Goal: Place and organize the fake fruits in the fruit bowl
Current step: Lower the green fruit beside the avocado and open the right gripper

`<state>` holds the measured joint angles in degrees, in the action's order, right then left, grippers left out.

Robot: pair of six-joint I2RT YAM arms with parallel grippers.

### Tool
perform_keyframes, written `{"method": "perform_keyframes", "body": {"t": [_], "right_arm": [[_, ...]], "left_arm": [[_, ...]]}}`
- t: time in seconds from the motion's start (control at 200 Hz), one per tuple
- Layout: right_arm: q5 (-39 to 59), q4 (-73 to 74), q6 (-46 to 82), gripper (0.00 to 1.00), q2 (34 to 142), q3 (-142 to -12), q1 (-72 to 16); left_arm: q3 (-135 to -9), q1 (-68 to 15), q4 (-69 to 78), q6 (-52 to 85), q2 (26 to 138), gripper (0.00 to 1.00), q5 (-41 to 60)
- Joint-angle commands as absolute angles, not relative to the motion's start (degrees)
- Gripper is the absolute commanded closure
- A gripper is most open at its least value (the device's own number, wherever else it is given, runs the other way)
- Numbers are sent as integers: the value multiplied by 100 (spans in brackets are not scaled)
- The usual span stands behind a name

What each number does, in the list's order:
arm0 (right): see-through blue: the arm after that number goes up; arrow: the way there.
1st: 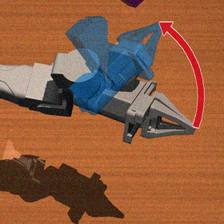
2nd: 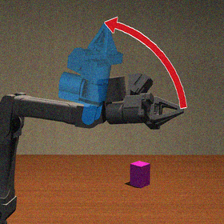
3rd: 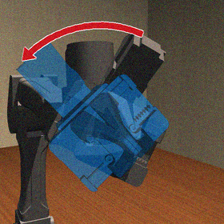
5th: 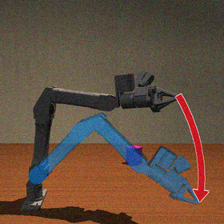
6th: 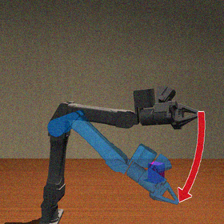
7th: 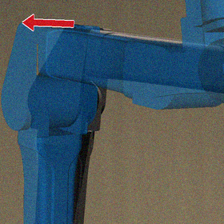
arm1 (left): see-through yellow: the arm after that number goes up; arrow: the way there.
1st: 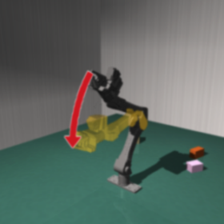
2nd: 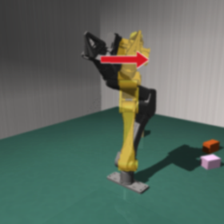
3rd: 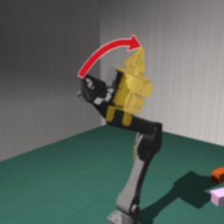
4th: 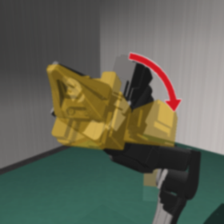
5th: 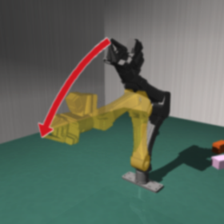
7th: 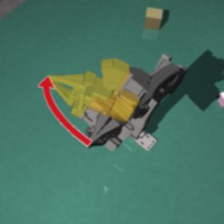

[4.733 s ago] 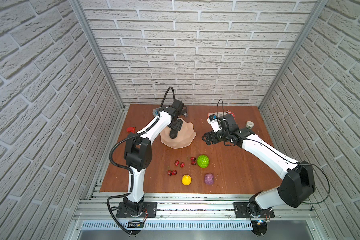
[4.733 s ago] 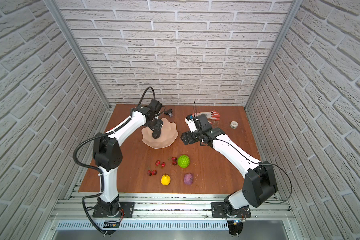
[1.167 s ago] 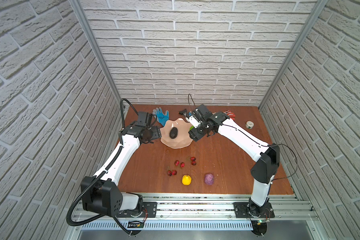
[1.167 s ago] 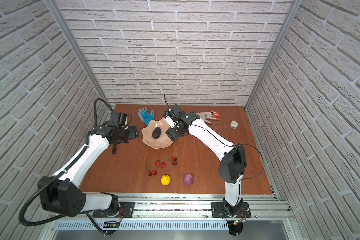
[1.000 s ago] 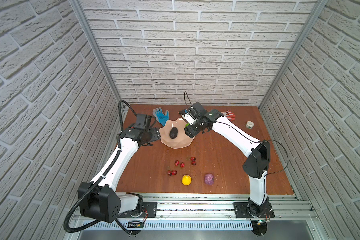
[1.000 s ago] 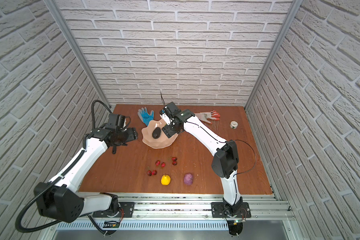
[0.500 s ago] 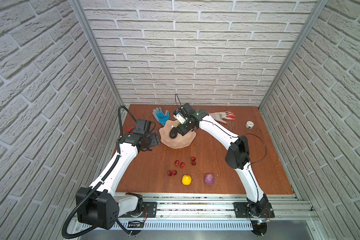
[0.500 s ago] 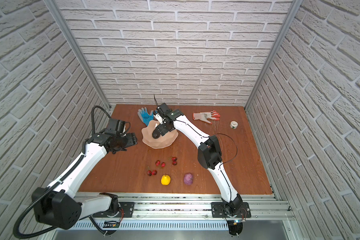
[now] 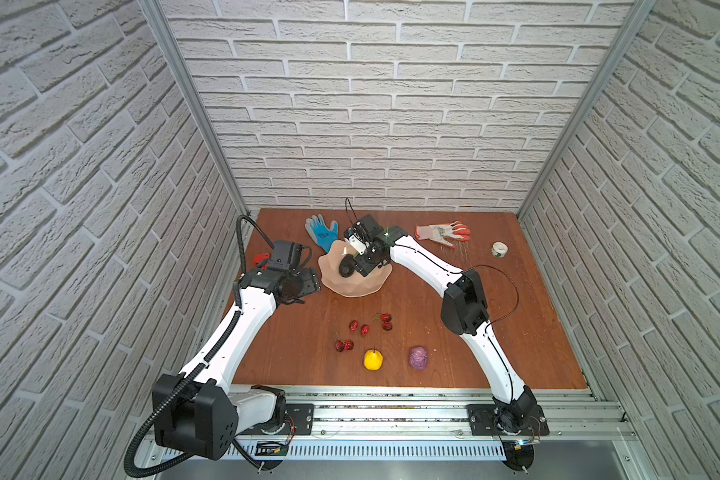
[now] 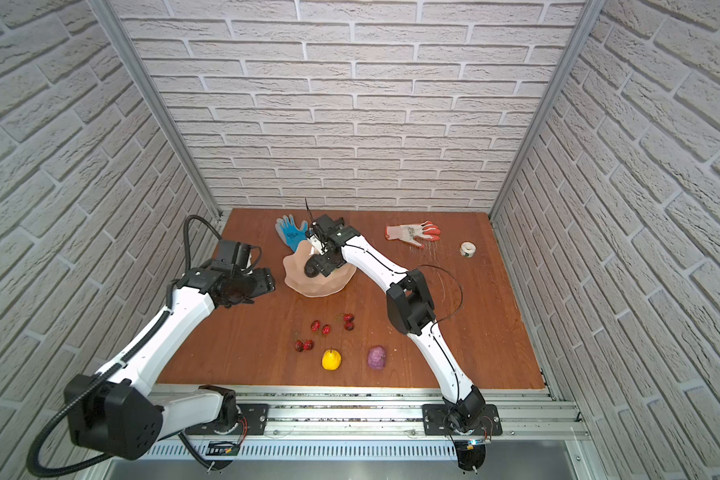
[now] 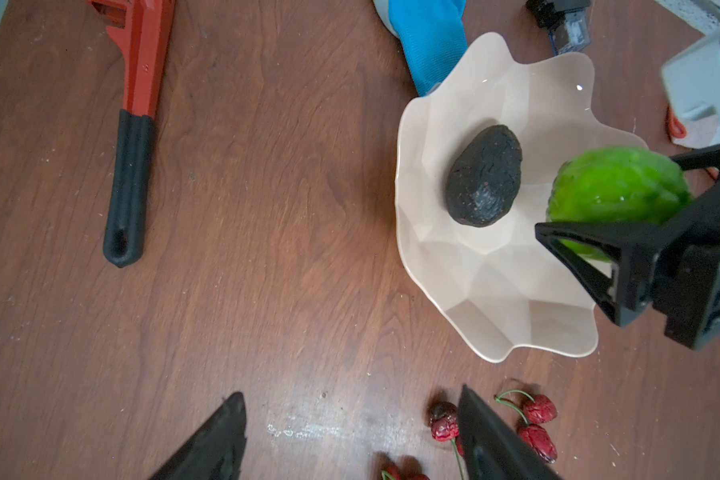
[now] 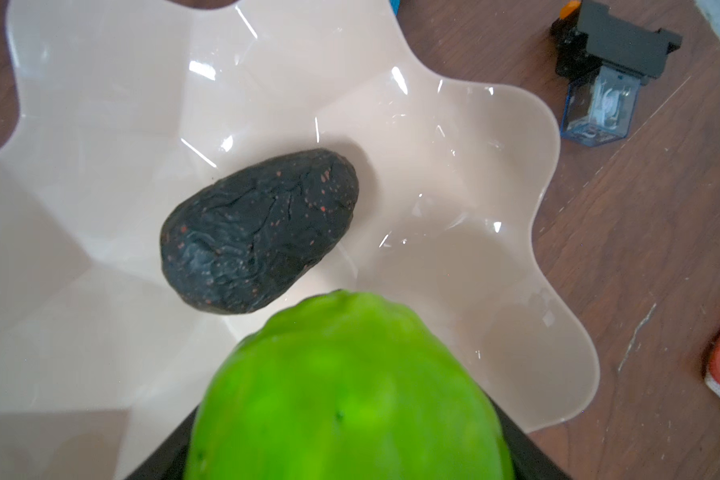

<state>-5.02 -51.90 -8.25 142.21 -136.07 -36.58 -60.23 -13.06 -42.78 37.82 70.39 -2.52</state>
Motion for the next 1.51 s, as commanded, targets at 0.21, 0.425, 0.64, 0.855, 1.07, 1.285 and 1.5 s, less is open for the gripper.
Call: {"method": "perform_keyframes", "body": {"t": [0.21,0.425,0.64,0.855,1.07,1.285,1.5], "right_arm": [[-742,-5030,-1025,40,14468,-13808,-3612],[-751,-5058,-1038,39,14536,-13806,-3592],[-817,-5019,-1083,37,14638,-13808,-3586],[-887,-5001,-1165,36,14705,-13808,-3587],[-869,-4941,-1132,32,14765,-13801,-3586],[-965,-4765,-1116,18,14733,-13799,-3594],[-1097,-4768,-1133,12,14573,-13777,-3608]], "left_arm": [[-5941,-1266,-4157,3933,6912,21,-227],[-5939,-1274,-4140,3989,6934,20,-202],[-5954,-1271,-4135,4025,6936,20,-178],[-5951,-1280,-4136,4072,6925,20,-168],[-5924,-1284,-4146,4104,6895,20,-159],[-5874,-1282,-4149,4139,6829,20,-167],[-5939,-1276,-4097,4094,6965,20,-67]]}}
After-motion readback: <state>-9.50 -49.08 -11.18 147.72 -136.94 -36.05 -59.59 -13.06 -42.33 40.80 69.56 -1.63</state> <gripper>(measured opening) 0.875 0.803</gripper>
